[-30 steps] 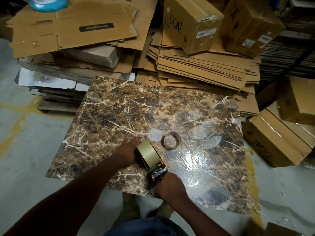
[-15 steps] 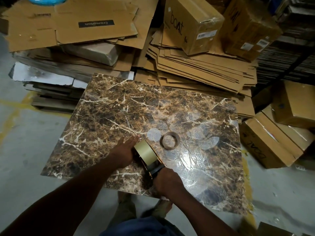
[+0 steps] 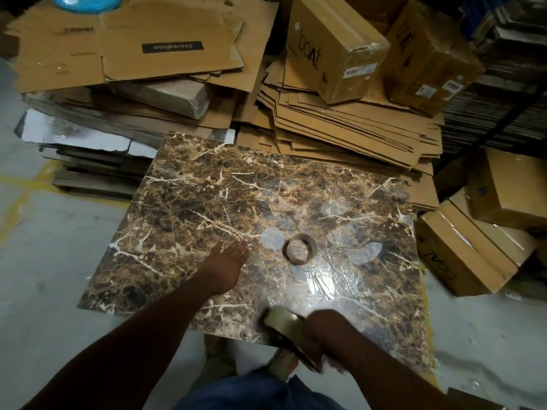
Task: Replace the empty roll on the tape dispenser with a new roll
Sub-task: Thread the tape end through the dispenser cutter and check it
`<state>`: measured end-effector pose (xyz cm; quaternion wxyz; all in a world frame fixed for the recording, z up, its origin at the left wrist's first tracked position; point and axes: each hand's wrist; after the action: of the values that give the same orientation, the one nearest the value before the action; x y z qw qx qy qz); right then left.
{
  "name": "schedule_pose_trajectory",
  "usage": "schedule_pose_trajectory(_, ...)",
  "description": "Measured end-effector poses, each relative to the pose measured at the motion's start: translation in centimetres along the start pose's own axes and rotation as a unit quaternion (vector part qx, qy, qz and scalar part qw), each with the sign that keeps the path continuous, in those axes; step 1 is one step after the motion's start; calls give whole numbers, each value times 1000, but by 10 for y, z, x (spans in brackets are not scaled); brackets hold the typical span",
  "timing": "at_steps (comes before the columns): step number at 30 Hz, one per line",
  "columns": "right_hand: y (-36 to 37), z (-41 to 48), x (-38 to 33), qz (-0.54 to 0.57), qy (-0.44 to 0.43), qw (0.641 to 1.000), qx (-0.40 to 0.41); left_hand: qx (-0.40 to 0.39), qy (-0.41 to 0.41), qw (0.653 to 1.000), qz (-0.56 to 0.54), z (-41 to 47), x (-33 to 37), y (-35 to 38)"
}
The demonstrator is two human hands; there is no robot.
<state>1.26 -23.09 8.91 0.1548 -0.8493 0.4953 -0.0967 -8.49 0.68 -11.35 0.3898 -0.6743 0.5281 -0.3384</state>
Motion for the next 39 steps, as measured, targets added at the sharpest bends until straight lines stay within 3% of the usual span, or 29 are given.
schedule_pose_trajectory(3,-3,-11,22,-19,132,983,-129,25,8,1000,-13,1,3,9)
schedule_pose_trajectory(4,-6,-13,25,1,145,980,-138,37,7,999,-19,1,4,12)
schedule_pose_trajectory(8,-6,-19,22,71,61,996,6,61,-8,998,-29,0,13,18)
schedule_pose_trajectory(12,-14,-15,10,54,107,991,-61,89,-16,996,-26,1,22,27)
schedule_pose_trajectory(16,-16,-11,19,57,46,997,14,94,-2,995,-24,-3,36,39)
schedule_pose_trajectory(19,-23,-14,9,26,117,988,-95,74,8,997,-29,-11,43,41)
schedule_pose_trajectory(24,-15,-5,23,114,37,993,21,89,32,995,-16,-27,54,40)
schedule_pose_trajectory(27,-23,1,18,77,110,989,-61,75,25,997,-14,-30,58,40)
schedule_pose_trajectory(29,-26,14,19,110,104,986,-73,56,31,998,-9,-30,58,43)
schedule_pose_trajectory(32,-24,35,29,206,41,977,22,55,21,998,-38,-30,53,41)
schedule_pose_trajectory(37,-22,64,33,237,-65,959,140,82,26,991,-101,-27,45,28)
schedule_pose_trajectory(39,-21,73,32,274,-83,942,176,104,11,977,-186,-21,38,30)
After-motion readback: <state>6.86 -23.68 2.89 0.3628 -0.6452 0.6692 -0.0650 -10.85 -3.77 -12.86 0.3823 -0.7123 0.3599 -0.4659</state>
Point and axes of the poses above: each hand's wrist, its own z-axis towards the middle knuckle, its own y-axis out of the palm, x = y × z, and after that the axes turned 1 degree about -x, right-handed
